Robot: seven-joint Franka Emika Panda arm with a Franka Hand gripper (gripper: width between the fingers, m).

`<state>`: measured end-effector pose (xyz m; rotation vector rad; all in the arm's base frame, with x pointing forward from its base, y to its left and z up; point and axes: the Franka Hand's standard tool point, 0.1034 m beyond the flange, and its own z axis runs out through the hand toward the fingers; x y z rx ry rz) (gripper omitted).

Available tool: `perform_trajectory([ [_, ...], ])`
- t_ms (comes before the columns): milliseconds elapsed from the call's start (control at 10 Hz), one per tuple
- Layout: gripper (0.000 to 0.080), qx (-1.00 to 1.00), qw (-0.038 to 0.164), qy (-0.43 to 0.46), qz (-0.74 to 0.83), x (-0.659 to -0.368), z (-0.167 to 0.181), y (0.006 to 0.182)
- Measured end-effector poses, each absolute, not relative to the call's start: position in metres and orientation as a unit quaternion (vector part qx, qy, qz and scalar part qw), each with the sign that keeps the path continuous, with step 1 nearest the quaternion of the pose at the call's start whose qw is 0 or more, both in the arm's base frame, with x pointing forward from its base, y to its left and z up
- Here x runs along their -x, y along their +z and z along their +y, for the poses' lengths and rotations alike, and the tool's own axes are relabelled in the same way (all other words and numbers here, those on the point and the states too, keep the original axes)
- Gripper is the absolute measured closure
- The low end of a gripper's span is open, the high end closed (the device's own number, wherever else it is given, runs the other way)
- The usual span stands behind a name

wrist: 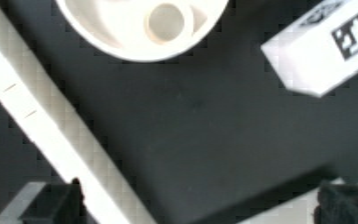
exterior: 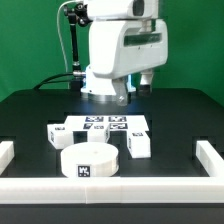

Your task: Assemble stool

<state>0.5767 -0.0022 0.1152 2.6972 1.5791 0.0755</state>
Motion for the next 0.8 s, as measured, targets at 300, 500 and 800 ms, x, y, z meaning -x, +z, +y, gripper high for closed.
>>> perform_trajectory([
  [300,0.0150,-0.866,0.003,0.016,0.499,-0.575,-0.014,0.103],
  [500,0.0150,-0.865,0.001,0.013,0.502,-0.573,-0.017,0.099],
  [800,0.0150,-0.856,0.000,0.015,0.517,-0.552,-0.037,0.066],
])
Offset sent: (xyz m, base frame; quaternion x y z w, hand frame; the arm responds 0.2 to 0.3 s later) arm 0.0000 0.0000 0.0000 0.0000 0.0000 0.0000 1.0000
